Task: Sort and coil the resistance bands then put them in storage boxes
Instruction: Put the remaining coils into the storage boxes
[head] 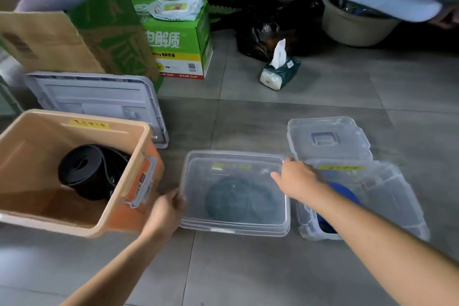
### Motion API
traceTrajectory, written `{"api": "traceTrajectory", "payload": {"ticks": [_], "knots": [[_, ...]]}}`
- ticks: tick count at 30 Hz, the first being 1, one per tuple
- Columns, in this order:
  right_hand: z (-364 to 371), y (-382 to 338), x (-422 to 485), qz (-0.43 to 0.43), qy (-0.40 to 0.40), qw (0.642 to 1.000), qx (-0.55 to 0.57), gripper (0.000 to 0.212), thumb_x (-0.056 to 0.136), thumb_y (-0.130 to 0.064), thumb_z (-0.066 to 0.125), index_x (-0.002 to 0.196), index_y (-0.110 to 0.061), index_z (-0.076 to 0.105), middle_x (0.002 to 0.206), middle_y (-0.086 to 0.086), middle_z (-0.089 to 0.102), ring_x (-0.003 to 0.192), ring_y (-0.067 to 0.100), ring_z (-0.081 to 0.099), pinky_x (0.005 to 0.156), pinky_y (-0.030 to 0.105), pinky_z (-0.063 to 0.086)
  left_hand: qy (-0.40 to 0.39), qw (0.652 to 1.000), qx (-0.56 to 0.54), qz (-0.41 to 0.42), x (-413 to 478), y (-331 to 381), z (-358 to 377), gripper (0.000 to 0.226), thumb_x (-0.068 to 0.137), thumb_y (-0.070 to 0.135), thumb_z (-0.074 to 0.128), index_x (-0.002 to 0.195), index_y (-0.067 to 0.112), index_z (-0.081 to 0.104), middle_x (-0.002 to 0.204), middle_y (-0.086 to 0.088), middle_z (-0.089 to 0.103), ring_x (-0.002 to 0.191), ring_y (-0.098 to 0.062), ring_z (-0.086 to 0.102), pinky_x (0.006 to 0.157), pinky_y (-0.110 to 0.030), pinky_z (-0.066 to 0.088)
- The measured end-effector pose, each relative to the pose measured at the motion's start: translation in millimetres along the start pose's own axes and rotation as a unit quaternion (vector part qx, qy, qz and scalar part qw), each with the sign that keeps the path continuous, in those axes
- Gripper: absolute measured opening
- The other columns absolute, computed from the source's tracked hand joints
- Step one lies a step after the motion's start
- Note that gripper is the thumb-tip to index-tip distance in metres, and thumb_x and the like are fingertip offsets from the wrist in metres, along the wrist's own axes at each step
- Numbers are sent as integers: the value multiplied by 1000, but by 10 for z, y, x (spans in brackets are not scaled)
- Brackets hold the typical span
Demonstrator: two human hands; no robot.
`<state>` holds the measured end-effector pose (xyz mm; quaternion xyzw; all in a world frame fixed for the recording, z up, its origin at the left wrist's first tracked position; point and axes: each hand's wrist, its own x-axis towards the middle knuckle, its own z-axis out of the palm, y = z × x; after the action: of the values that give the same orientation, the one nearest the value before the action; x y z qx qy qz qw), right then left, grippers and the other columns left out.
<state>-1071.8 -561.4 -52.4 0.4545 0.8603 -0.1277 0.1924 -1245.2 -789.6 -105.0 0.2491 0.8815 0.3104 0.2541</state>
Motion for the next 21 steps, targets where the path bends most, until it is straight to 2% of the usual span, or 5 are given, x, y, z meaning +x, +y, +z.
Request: {"api": "traceTrajectory", "payload": {"ticks": [4,10,16,19,21], "knots": [[215,-158,-121,4,-61,995,-82,67,100,-41,34,141,10,18,134,19,50,119,32,52,81,33,44,-7,999,44,4,-18,27,64,13,93,16,51,99,12,62,78,-7,60,82,-35,60,70,-33,46],[372,-187,-262,-4,-93,988,-123,69,103,-39,25,146,7,-3,143,20,39,115,29,52,75,33,42,-5,998,61,-4,-44,-27,58,29,93,12,46,119,13,58,103,-13,65,93,-32,60,83,-36,50],[499,-136,-305,38,-109,992,51,74,101,-34,33,147,-5,-16,150,23,24,123,34,46,88,37,43,-14,999,26,-31,-27,-11,63,11,93,9,48,93,11,59,66,-6,53,59,-20,47,58,-25,38],[653,-65,-345,93,-66,964,240,66,100,-28,36,149,-12,-6,157,15,11,131,35,38,97,40,39,-29,991,-66,-114,3,-14,81,16,93,5,48,82,12,56,54,-1,41,54,-19,38,52,-24,29],[751,-13,-335,134,-28,946,293,46,101,-31,33,140,-10,26,145,15,35,122,35,46,97,42,40,-21,983,-108,-150,28,-33,85,14,93,6,49,85,12,58,59,-4,46,60,-20,41,55,-24,31]]}}
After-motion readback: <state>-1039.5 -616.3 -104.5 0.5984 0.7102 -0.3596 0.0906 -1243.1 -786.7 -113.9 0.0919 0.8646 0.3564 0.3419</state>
